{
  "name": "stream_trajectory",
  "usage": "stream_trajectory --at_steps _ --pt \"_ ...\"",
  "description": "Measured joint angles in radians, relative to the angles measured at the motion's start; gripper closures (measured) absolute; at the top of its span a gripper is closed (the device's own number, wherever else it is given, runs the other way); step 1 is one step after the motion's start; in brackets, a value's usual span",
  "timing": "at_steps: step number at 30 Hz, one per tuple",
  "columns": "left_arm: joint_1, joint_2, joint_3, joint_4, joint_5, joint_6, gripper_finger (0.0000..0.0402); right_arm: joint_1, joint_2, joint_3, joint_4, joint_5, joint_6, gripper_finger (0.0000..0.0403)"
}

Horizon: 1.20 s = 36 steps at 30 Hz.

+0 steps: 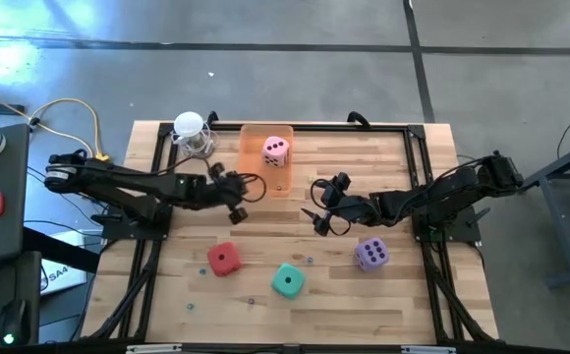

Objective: Pick & Place Dice
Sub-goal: Put the small blue die into the orange bin, then put the big red die into the orange bin

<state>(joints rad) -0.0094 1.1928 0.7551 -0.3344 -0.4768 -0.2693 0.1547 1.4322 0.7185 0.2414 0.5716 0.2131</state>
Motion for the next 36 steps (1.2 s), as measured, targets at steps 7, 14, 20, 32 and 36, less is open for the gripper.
stream_trajectory --at_steps 7,14,20,32,36 --pt "0.163 0.068 0.000 0.137 0.194 0.021 0.0358 0.000 0.000 0.000 0.003 -0.042 0.000 0.0003" --pt "0.271 0.194 0.000 0.189 0.299 0.011 0.0334 0.000 0.000 0.000 0.003 -0.058 -0.005 0.0003" --pt "0.269 0.227 0.000 0.232 0.292 0.055 0.0301 0.000 0.000 0.000 0.003 -0.058 -0.008 0.0003" --pt "0.174 0.222 0.000 0.275 0.198 0.159 0.0264 0.000 0.000 0.000 0.002 -0.056 -0.034 0.0003" --pt "0.108 0.195 -0.001 0.272 0.133 0.211 0.0247 0.000 0.000 0.000 0.002 -0.055 -0.034 0.0003"
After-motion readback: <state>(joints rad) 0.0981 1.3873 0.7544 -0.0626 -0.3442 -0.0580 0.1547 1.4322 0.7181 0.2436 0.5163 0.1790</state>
